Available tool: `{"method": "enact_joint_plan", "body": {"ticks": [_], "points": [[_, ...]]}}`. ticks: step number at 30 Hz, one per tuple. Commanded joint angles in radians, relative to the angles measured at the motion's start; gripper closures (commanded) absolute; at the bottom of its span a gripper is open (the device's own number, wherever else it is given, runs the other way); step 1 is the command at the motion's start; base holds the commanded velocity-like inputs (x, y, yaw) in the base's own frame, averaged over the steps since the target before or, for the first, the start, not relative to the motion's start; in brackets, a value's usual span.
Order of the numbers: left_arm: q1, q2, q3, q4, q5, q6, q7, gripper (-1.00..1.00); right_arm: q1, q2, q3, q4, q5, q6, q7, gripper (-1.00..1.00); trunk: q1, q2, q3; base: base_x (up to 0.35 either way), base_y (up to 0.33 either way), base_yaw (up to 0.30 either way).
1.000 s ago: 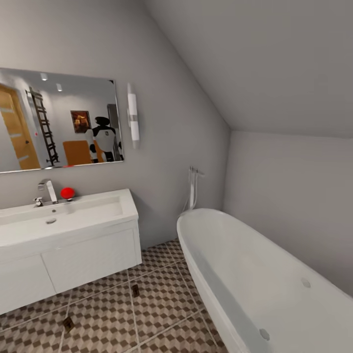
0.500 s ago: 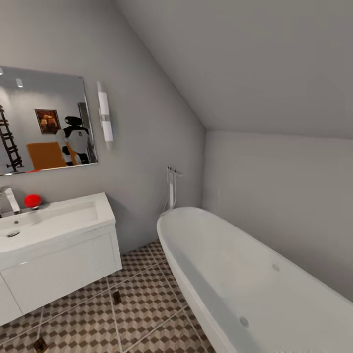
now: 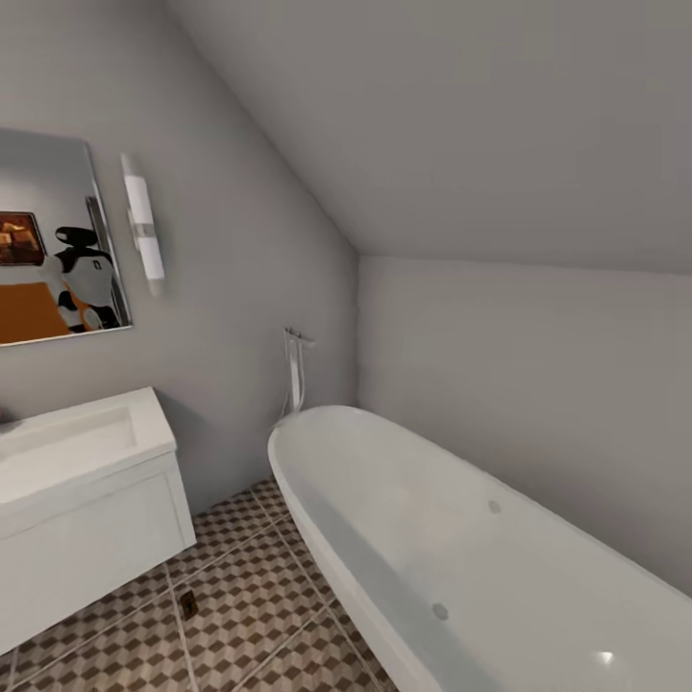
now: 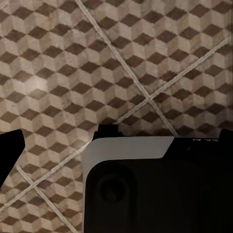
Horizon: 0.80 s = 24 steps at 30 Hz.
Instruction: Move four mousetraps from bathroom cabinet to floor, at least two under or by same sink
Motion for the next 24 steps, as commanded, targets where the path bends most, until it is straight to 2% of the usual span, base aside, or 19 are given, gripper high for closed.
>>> {"method": "enact_joint_plan", "body": {"ticks": [1, 24], "points": [[0.0, 0.0, -0.009, 0.001, 0.01, -0.003, -0.001, -1.0, -0.002, 0.0, -0.009, 0.003, 0.01, -0.005, -0.004, -1.0, 0.0, -0.001, -0.001, 0.0, 0.0, -0.296], [-0.001, 0.0, -0.009, 0.001, 0.009, -0.003, -0.001, -1.0, -0.002, 0.002, -0.009, 0.003, 0.009, -0.006, -0.005, -1.0, 0.0, -0.001, -0.001, 0.0, 0.0, -0.296]]}}
